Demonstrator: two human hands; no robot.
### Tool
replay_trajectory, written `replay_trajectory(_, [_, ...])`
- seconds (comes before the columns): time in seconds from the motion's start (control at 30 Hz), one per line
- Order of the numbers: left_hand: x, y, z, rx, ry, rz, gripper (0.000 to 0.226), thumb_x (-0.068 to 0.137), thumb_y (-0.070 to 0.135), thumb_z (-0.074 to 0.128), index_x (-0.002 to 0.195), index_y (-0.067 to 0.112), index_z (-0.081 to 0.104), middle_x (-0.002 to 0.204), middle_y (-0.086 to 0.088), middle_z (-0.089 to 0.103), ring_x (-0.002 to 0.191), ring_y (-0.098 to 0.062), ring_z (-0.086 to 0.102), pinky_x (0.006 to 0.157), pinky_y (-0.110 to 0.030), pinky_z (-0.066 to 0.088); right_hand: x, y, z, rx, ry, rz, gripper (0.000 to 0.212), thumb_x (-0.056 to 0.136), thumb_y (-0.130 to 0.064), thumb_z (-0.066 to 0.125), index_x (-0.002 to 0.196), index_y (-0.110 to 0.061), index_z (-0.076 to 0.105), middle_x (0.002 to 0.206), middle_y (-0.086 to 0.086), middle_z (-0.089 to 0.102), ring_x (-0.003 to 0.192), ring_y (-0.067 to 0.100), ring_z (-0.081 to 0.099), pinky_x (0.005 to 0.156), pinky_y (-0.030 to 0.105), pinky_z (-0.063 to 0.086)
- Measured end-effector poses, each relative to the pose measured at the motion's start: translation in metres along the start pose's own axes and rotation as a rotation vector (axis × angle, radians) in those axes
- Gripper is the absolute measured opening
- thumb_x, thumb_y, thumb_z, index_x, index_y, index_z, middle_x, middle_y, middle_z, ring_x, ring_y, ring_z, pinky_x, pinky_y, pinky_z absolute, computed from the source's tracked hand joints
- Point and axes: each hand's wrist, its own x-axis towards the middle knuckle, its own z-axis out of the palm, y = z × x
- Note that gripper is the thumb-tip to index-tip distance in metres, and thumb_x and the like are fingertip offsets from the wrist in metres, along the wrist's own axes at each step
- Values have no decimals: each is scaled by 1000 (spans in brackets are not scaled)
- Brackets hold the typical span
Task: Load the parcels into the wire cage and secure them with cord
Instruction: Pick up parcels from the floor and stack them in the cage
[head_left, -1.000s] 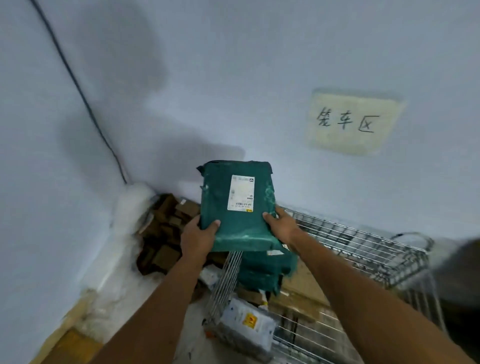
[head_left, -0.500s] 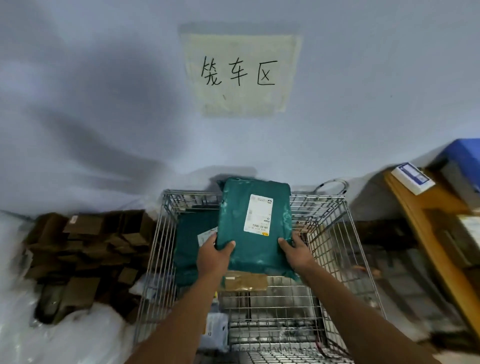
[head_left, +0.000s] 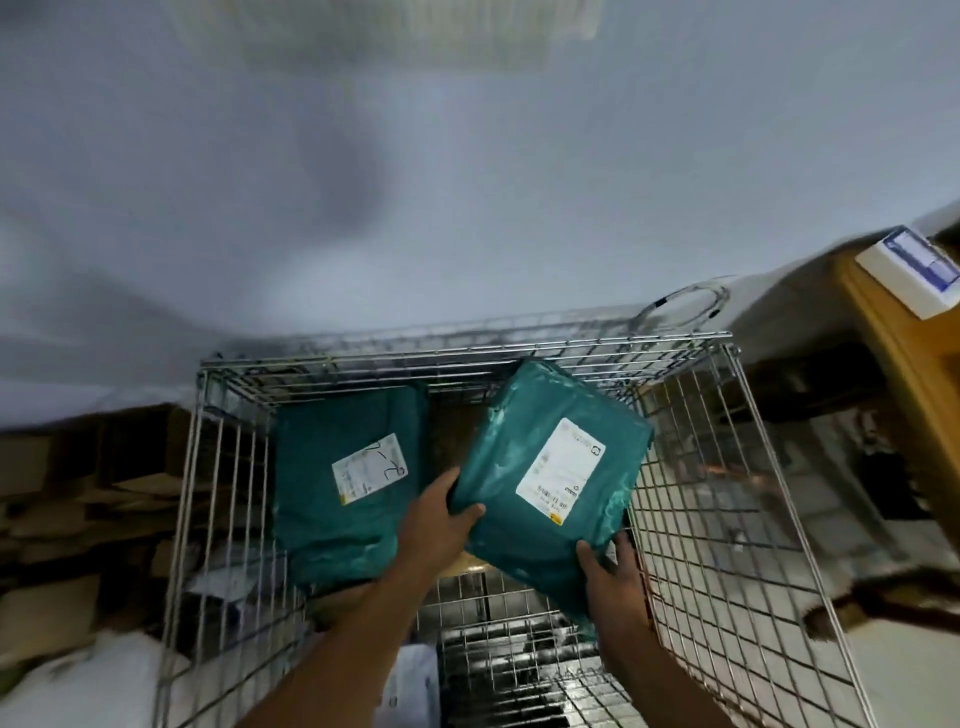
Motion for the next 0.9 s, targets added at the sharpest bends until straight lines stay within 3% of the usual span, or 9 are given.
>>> replay_trajectory(0.07, [13,-14,12,-1,8,-17,60,87,24,79,143,26,56,129,3,68,115,-19,65,101,-42,54,19,15,5,6,-17,17,52,100,-21,61,147,-33,43,140,15,59,123,41,58,93,64,53])
replay_trajectory(0.2, [13,-53,29,-84,85,-105,44,86,21,80,127,24,63,108,8,74,93,-11,72,83,-32,61,54,30,9,-26,-130,-3,47,101,-12,58,142,-36,52,131,5,68,115,33,65,88,61,57])
replay_trajectory(0.33, [3,-82,38,-158,198,-176,27,89,13,77,104,31,62,94,4,72,88,-25,74,62,-24,60,93,16,32,-222,-272,-108,53,101,-13,58,146,-39,48,136,0,65,121,28,63,98,58,54])
replay_trajectory(0.43, [21,-83,41,38,181,-163,31,95,22,70,125,13,65,113,-8,70,101,-24,69,78,-26,56,126,5,54,-334,-254,-178,51,101,-12,57,149,-28,47,135,2,65,121,29,62,104,53,51])
replay_trajectory(0.53, [34,-79,46,295,211,-162,40,95,24,68,131,9,62,119,-15,64,111,-33,63,92,-37,52,141,4,63,-468,-227,-186,55,100,-14,56,152,-26,43,136,5,65,119,33,63,103,50,50])
replay_trajectory(0.63, [25,-78,60,474,272,-86,69,96,24,68,157,15,36,134,-15,47,118,-31,53,99,-43,51,145,7,63,-538,-253,-169,56,101,-17,53,154,-27,37,138,7,63,119,34,62,102,48,51])
replay_trajectory(0.7, [18,-81,71,516,215,28,72,98,25,64,160,15,28,146,-15,44,127,-32,48,104,-41,48,144,9,64,-514,-326,-128,57,103,-18,51,156,-25,31,143,7,59,122,33,60,105,47,49])
replay_trajectory(0.8, [10,-85,85,540,-36,76,63,106,37,47,161,13,26,166,-9,29,153,-31,23,125,-38,18,142,12,62,-438,-379,-65,60,106,-22,44,161,-24,19,152,8,50,127,30,57,110,46,46])
replay_trajectory(0.9, [10,-90,89,558,-159,33,63,109,45,30,163,16,14,171,-2,5,158,-26,-4,125,-35,-3,143,12,61,-386,-398,-17,61,108,-29,40,162,-21,13,157,11,42,135,31,50,114,47,42])
